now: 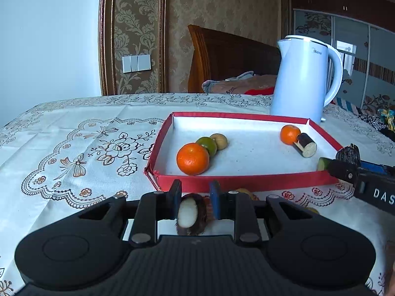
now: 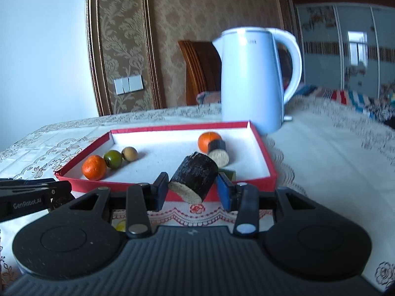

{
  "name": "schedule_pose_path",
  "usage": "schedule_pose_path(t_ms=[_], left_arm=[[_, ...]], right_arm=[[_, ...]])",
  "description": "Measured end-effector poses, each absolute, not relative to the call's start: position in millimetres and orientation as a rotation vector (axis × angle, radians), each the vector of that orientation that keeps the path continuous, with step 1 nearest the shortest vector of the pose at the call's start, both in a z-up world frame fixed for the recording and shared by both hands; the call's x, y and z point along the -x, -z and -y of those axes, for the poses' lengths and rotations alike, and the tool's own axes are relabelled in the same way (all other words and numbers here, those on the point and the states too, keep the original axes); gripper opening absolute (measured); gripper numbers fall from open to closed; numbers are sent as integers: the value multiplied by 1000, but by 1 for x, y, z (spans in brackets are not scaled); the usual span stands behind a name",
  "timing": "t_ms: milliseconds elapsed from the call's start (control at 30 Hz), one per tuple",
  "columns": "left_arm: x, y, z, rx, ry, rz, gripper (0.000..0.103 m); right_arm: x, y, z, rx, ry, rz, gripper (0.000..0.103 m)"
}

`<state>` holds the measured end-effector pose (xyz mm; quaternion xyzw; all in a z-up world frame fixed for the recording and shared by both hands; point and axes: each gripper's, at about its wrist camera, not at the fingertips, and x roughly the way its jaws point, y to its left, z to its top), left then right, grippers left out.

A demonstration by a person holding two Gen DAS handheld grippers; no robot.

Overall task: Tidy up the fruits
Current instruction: 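Lift both held eggplant chunks and carry them over the tray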

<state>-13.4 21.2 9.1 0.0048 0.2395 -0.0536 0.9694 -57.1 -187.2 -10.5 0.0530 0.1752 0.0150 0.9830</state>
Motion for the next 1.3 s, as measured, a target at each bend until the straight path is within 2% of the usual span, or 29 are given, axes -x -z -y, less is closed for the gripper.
schedule_pose_path(t_ms=[467,867,1100,1300], left_arm=[[-9,-26,-3,1,152,-480,25],[-44,-25,5,-5,175,-480,25],[-60,-30,-16,92,235,-515,25],[-40,-43,-42,99,319,-506,25]], right_arm=[[51,-19,188,-32,-21,-288,40],[8,-13,190,-57,-32,-371,40],[-15,-5,190,-93,-41,-422,40],[-15,-4,193,-116,-51,-425,40]])
